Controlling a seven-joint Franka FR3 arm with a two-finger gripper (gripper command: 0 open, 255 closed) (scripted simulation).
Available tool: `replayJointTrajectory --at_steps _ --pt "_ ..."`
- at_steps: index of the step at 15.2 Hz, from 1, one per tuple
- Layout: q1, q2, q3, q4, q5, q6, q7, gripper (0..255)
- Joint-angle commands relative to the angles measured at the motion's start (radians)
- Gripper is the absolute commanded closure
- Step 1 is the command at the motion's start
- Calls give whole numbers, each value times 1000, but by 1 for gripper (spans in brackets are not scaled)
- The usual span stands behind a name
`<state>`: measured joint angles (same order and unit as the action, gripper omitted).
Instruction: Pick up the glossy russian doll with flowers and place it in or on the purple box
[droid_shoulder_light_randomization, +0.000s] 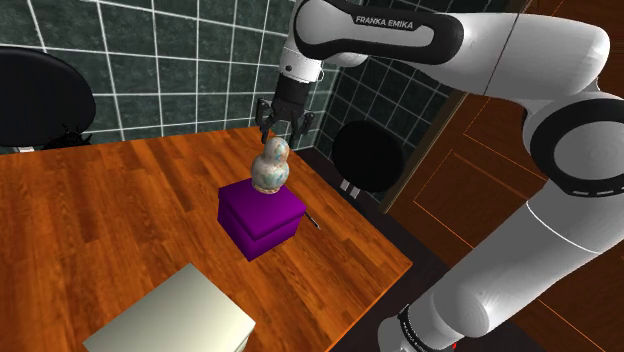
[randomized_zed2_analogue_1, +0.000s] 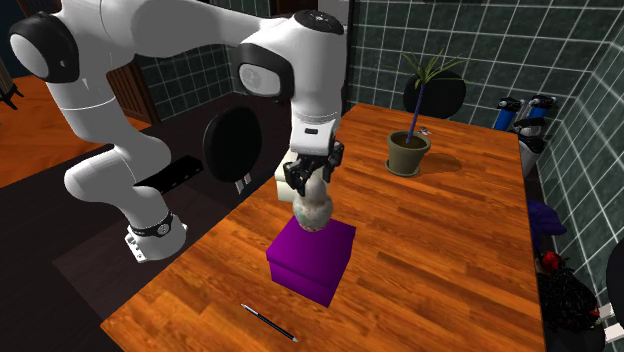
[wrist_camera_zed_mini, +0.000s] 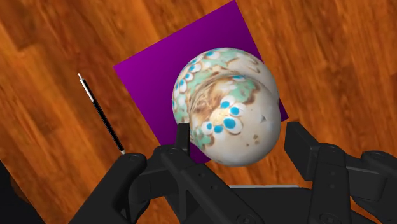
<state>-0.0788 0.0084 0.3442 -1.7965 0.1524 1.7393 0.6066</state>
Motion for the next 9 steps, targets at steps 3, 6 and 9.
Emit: replayJointTrajectory --at_steps 3,6,9 --pt "1 3 1 -49 1 53 -7 255" --pt "2 8 1 -84 0 92 -11 255" --pt "3 15 2 -116 0 131 -14 255"
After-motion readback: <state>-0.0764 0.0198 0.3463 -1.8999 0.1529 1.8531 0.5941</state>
